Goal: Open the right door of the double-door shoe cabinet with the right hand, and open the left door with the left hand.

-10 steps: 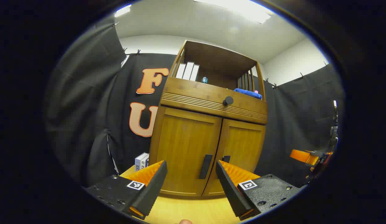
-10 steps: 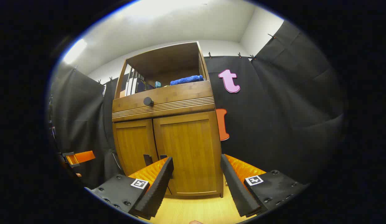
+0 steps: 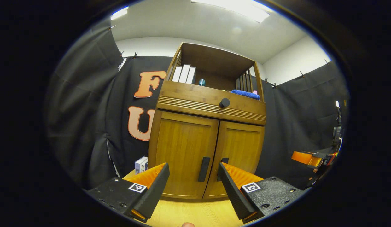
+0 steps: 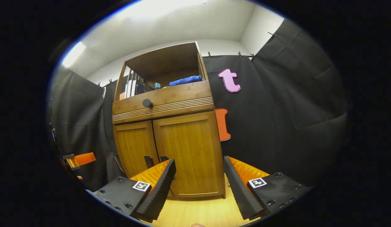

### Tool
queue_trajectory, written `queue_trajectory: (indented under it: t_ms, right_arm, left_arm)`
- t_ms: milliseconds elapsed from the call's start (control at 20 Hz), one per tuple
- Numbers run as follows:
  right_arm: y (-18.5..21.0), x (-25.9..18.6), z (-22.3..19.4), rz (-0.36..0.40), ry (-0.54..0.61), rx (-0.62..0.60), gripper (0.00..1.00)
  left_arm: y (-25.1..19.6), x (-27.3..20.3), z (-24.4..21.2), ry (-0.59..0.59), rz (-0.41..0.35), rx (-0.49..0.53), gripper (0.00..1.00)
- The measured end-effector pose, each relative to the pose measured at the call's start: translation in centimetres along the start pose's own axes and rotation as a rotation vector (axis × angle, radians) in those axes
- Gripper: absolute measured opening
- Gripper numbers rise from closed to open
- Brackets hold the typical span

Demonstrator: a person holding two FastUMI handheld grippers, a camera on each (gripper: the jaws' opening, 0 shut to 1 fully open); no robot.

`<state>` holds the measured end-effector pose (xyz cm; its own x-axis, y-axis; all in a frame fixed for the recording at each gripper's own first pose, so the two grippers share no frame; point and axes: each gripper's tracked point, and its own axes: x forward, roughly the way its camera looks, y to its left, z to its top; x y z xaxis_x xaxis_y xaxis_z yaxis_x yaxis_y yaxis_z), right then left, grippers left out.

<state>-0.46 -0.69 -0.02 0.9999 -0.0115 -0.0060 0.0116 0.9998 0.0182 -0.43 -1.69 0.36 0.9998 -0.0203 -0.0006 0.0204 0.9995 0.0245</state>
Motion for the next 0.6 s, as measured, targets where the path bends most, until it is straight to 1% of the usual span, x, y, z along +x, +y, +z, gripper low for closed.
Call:
queue_trajectory:
  t_ms: [100,150,200,250,300,350,600]
  right_arm:
    - [0.02,-0.09,-0.01,-0.003,-0.001,-0.001,0.97]
    - [0.11,-0.09,-0.1,-0.003,0.0,-0.001,0.97]
    - [0.21,-0.09,-0.15,-0.001,0.003,0.0,0.97]
    - [0.27,-0.08,-0.2,0.0,0.005,0.002,0.97]
    - [0.3,-0.03,-0.31,0.001,0.008,0.004,0.98]
    - [0.28,-0.03,-0.42,0.001,0.01,0.007,0.97]
    - [0.34,0.59,-0.87,-0.002,0.023,0.014,0.98]
  left_arm:
    - [-0.1,-0.06,0.06,0.001,0.0,-0.002,0.95]
    - [-0.09,0.01,-0.02,0.002,0.0,-0.001,0.92]
    - [-0.08,0.0,0.01,0.003,0.001,-0.001,0.92]
    - [-0.13,0.0,0.01,0.004,0.002,0.001,0.94]
    - [-0.15,-0.01,0.03,0.006,0.002,0.003,0.92]
    - [-0.07,-0.08,-0.08,0.007,0.004,0.005,0.94]
    - [0.11,-0.09,-0.12,0.008,0.006,0.006,0.94]
